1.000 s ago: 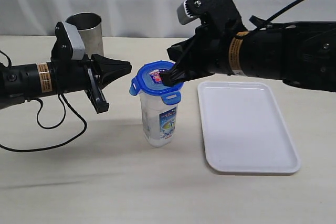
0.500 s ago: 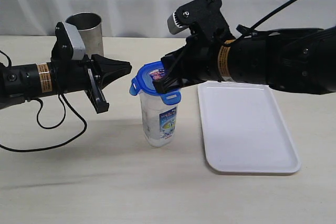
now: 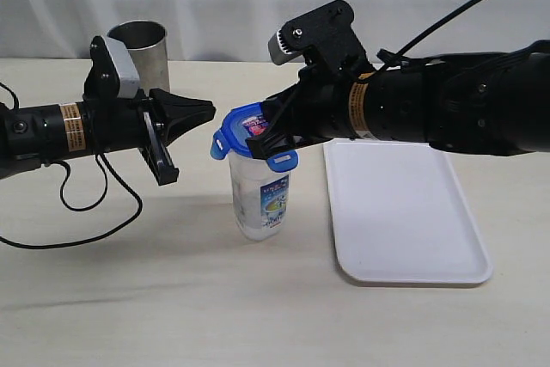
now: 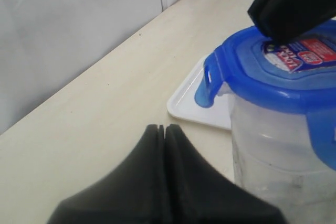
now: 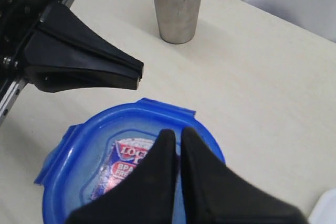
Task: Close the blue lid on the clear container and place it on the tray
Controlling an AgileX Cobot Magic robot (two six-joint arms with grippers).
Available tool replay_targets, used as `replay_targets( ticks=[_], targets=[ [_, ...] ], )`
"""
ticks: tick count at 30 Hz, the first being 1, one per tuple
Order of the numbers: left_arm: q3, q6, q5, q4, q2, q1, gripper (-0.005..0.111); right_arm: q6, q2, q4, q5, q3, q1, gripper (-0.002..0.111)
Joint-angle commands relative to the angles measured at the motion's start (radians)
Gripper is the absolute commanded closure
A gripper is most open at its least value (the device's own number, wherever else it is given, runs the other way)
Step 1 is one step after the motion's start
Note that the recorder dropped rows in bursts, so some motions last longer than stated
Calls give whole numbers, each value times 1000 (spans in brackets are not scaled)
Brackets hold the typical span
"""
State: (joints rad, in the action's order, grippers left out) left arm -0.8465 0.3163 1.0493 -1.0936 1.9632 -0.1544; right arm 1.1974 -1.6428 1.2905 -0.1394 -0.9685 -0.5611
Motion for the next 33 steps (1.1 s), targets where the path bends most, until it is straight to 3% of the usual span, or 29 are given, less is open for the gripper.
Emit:
replay_targets(
  ticks=[1, 12, 22, 25, 28, 31, 33],
  targets=[
    [-5, 2, 7, 14, 1, -4, 107, 7, -8, 7, -5, 4, 0, 104],
    [-5, 3, 5, 15, -12, 5, 107, -5, -8, 7, 35, 4, 0, 104],
    [-2, 118, -66, -50, -78, 28, 107, -27, -2, 7, 29, 4, 0, 104],
    [37, 99, -89, 31, -78, 28, 107, -31, -2, 6, 29, 4, 0, 103],
    [130, -49, -4, 206, -78, 60, 107, -34, -2, 4, 29, 4, 0, 103],
    [157, -15, 119, 26, -78, 86, 107, -34, -2, 4, 29, 4, 0, 103],
    [195, 18, 112, 65, -78, 86, 107, -34, -2, 4, 29, 4, 0, 103]
  ],
)
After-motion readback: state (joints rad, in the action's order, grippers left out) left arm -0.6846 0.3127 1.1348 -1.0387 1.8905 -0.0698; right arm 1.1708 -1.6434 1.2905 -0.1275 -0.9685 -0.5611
